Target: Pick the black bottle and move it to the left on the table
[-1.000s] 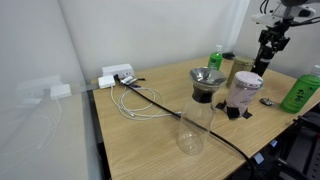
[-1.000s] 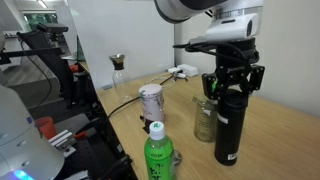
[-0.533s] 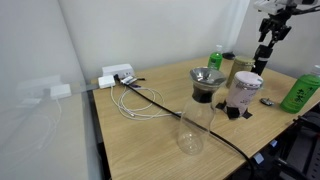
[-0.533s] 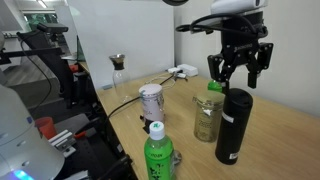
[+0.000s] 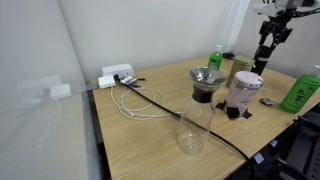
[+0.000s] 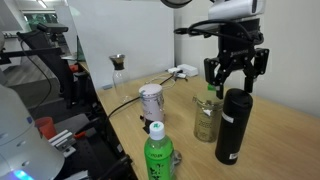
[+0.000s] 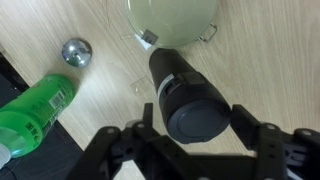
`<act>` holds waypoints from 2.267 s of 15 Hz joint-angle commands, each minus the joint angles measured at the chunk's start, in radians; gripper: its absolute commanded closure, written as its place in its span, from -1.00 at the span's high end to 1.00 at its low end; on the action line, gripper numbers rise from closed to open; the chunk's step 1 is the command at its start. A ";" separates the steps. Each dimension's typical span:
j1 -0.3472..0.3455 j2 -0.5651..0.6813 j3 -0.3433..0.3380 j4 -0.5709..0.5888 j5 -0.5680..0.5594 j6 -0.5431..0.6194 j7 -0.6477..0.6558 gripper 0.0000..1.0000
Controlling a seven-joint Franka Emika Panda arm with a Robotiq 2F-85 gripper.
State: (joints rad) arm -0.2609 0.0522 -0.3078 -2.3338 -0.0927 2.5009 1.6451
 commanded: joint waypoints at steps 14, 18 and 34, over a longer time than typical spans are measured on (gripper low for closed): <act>-0.001 0.054 0.002 0.002 0.100 -0.008 -0.097 -0.13; -0.003 0.049 0.003 0.004 0.108 -0.038 -0.129 -0.13; -0.001 0.002 0.007 0.020 0.127 -0.124 -0.231 -0.13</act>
State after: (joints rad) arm -0.2600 0.0798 -0.3044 -2.3281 0.0086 2.4216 1.4570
